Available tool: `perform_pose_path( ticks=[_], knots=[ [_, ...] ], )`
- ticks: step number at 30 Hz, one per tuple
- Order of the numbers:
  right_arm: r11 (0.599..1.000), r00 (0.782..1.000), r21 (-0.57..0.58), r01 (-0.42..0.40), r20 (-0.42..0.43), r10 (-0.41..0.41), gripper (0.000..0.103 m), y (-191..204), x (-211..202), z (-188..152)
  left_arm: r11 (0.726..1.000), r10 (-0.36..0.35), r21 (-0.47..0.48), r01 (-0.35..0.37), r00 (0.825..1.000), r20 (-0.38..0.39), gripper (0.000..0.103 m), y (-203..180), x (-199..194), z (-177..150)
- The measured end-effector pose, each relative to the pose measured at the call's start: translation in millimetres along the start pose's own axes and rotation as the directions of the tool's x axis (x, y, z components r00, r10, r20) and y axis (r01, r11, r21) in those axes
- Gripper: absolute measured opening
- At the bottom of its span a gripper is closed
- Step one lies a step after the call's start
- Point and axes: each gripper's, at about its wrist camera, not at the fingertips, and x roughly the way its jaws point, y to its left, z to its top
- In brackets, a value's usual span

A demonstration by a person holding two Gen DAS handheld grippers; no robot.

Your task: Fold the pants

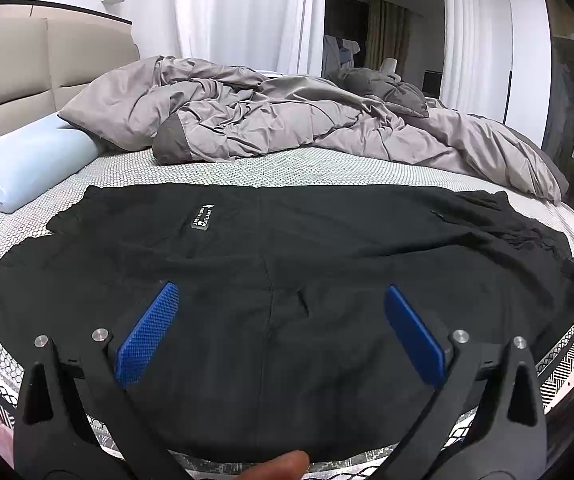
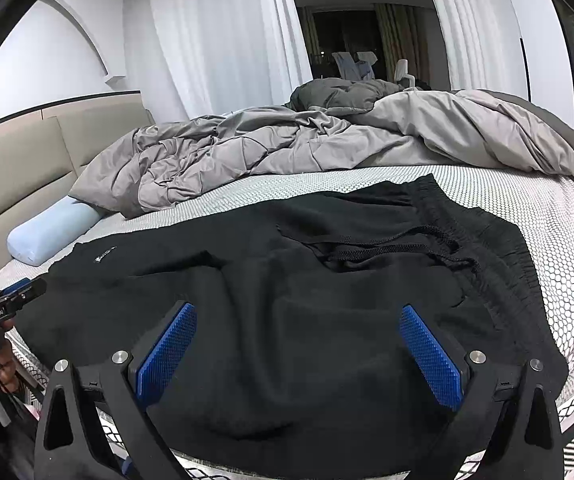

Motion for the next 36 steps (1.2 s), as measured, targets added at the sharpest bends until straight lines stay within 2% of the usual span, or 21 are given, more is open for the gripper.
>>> perform_pose_path(
  ticks=[36],
  knots=[
    [0.999,1.0,-0.053,0.012,-0.006,-0.012,0.103,6.2,5.3,0.3,1.0,-0.003,0.001,0.003,1.0,0.002,0.102,4.6,1.7,-0.3]
  ],
)
